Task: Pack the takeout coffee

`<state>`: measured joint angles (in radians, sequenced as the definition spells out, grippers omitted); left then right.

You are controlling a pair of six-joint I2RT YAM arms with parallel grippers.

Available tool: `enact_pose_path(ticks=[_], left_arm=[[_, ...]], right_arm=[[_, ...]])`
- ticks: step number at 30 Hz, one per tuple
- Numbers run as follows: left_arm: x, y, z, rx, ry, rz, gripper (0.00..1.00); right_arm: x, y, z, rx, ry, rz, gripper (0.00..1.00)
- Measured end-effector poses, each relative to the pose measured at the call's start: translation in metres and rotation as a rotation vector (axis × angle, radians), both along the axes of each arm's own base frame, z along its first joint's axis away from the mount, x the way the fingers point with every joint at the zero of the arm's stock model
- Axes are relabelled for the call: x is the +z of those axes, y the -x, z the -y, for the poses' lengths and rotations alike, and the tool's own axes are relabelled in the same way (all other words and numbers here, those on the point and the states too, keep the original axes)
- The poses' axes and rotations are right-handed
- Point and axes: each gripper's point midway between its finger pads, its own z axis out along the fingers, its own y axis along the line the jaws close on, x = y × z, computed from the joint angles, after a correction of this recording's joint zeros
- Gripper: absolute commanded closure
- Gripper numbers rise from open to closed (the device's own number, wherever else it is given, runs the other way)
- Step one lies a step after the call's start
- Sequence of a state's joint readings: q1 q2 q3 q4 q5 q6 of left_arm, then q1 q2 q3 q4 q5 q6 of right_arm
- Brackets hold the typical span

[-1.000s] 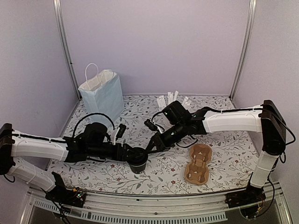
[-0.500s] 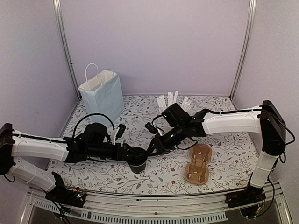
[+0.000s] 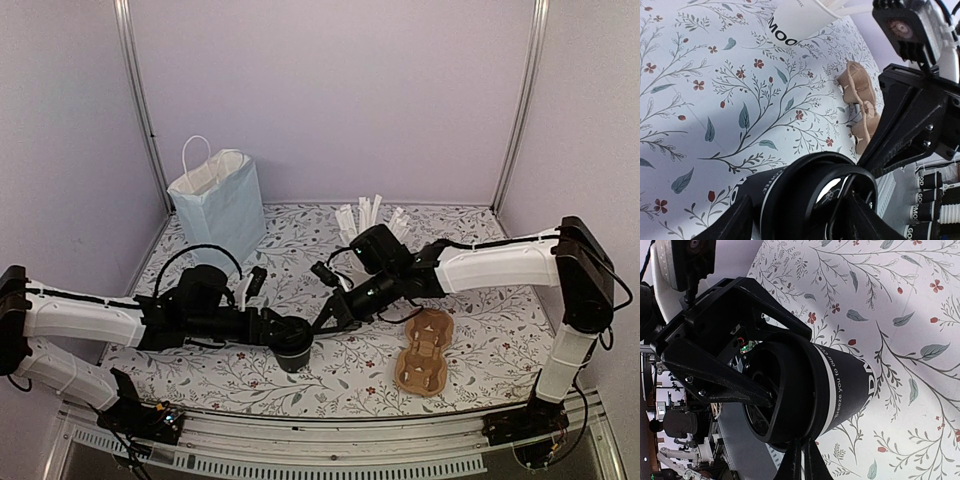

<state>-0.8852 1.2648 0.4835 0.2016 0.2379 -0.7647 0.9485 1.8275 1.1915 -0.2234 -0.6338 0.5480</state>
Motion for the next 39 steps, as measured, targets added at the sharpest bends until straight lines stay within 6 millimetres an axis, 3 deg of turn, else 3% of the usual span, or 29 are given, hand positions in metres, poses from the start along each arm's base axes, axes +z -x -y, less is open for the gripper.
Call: enact_pose_path(ticks=[9, 11, 14, 16, 28, 39], left_arm=[[-0.002, -0.006, -0.001, 0.024, -0.007, 0.013, 0.35], [-0.002, -0.006, -0.002, 0.027, -0.007, 0.016, 0.36], [-0.002, -0.006, -0.003, 0.031, -0.003, 0.021, 0.37], [-0.002, -0.005, -0.006, 0.036, 0.002, 0.025, 0.38], [-0.001, 0.011, -0.018, 0.045, 0.03, 0.007, 0.42], [-0.001, 0.013, -0.023, 0.062, 0.035, 0.002, 0.42]], right_arm=[[-0.002, -0.003, -0.011, 0.05, -0.045, 0.053, 0.94], [-0.002, -0.004, -0.013, 0.061, -0.05, 0.062, 0.87], [0.005, -0.006, -0.018, 0.083, -0.067, 0.093, 0.69], [0.006, -0.009, -0.02, 0.094, -0.059, 0.118, 0.63], [0.021, 0.003, -0.026, 0.208, -0.024, 0.27, 0.58], [0.082, 0.021, -0.02, 0.303, -0.174, 0.359, 0.58]])
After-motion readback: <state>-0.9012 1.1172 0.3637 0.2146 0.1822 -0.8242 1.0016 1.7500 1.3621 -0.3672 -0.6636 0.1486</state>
